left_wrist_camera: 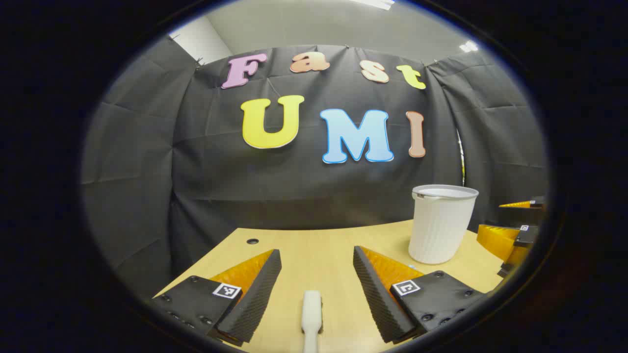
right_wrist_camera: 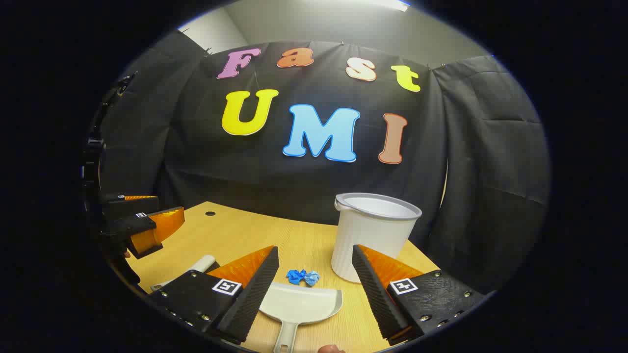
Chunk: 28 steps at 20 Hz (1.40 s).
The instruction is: Pick up the small broom and dustpan from the desktop, sweep the trash into the dustpan with the broom, and then empty the trash into the garbage bin.
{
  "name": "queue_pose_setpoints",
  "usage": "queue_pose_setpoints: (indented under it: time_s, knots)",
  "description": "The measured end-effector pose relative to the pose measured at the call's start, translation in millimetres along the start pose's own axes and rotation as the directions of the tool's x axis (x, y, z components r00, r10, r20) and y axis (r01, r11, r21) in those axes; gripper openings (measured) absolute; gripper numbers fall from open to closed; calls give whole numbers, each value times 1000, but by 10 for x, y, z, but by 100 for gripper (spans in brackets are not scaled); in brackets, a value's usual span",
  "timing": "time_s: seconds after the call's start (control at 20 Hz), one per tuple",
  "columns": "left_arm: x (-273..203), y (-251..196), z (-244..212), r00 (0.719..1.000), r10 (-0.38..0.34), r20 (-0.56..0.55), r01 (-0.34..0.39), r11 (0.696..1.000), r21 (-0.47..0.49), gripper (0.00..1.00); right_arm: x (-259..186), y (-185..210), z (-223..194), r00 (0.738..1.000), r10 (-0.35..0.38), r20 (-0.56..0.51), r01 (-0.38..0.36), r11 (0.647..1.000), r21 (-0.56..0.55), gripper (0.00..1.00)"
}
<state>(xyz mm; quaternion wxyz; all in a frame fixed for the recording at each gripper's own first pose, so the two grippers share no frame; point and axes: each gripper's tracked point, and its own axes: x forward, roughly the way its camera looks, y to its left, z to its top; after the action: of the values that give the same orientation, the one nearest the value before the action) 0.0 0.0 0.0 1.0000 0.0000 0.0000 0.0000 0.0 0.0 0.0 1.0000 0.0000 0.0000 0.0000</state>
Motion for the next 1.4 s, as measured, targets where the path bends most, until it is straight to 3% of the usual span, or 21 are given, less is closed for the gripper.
queue_pose_setpoints:
  time_s: [0.05,0.25,0.55,0.7,0.9,0.95,1.1,1.15,1.4]
  knots:
    - [5,0,-10,1000,2,-5,-2,1000,1,96,-8,6,-31,1000,4,-15,-4,1000,1,94]
    - [53,-11,-25,1000,-1,-5,1,1000,-7,100,-13,41,-172,997,21,-72,-21,1000,-5,94]
    - [79,-4,-317,996,-10,-86,10,1000,0,93,-3,83,-324,992,43,-121,-45,999,-10,94]
    - [78,-12,-495,990,-16,-140,17,1000,9,100,-2,120,-405,986,58,-156,-56,998,20,94]
    - [83,18,-729,978,-11,-207,14,1000,14,100,11,116,-581,973,62,-222,-53,998,44,94]
    - [90,25,-810,973,-8,-232,12,1000,15,96,8,123,-646,967,65,-245,-53,997,52,94]
    - [115,12,-1068,952,-16,-306,20,1000,10,100,-27,168,-846,944,79,-319,-55,995,85,94]
    - [122,22,-1165,942,-17,-335,21,1000,6,93,-38,164,-914,936,78,-344,-50,995,90,94]
    - [132,55,-1625,880,-9,-475,19,1000,16,100,-24,184,-1222,884,71,-462,-23,994,108,95]
